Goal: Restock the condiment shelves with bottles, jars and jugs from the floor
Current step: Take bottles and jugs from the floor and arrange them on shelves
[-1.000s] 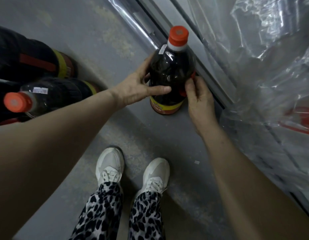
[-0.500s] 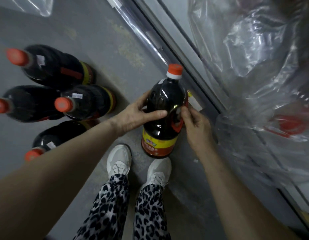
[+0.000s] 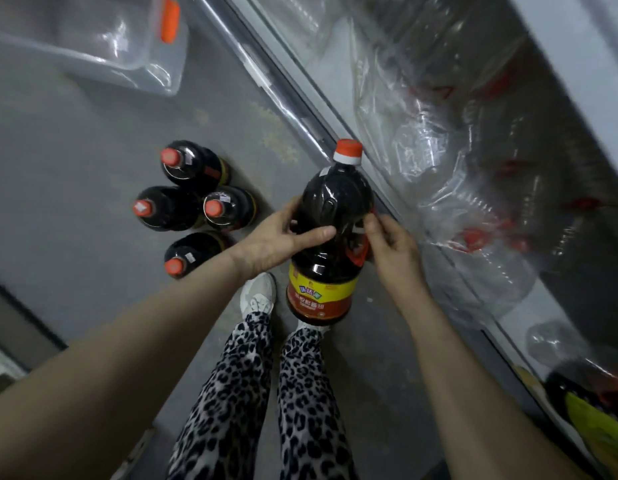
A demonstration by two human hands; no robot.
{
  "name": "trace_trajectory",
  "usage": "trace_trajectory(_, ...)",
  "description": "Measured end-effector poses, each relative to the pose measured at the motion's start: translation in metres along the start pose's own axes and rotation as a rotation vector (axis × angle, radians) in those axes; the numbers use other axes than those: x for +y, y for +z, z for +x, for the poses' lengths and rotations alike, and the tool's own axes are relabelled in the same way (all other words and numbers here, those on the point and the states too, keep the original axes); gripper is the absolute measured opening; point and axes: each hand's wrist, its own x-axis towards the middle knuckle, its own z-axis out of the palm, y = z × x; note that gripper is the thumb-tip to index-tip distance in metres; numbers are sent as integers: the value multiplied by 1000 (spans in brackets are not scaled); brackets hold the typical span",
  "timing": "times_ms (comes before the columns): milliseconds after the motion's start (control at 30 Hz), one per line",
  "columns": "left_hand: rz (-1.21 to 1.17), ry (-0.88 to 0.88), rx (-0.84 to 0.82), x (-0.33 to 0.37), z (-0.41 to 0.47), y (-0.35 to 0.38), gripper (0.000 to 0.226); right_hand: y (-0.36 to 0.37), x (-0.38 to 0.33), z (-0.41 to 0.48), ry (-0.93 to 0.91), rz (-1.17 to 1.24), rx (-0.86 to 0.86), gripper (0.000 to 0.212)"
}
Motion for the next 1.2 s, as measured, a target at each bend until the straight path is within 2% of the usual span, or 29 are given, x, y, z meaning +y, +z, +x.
trace_trajectory(133, 4, 2, 67, 38, -42, 5, 84, -18, -50, -30, -15, 23, -96, 23)
trace_trajectory(300, 46, 60, 119, 98, -99, 12, 87, -52, -117, -79, -38, 124, -215, 64)
trace_trajectory(367, 65, 80, 140, 122, -121, 15, 87, -66, -140, -97, -50, 122, -224, 65)
trace_trajectory(533, 71, 162, 174, 175, -169, 23, 83, -92, -188, -134, -117, 81, -166, 57)
trace_trajectory(733, 170, 267, 185, 242, -226, 32, 100, -123, -241, -181, -189, 105, -97, 81)
trace_trajectory(967, 211, 417, 139, 308, -278, 45, 80, -157, -297, -234, -303, 136, 32, 76)
trace_trajectory(1067, 231, 491, 105, 336, -298, 54, 75, -172, -316, -255, -340, 144, 116, 82)
trace_trajectory(1200, 285, 578, 82, 369, -318, 67, 77, -194, -333, -275, -403, 144, 219, 69)
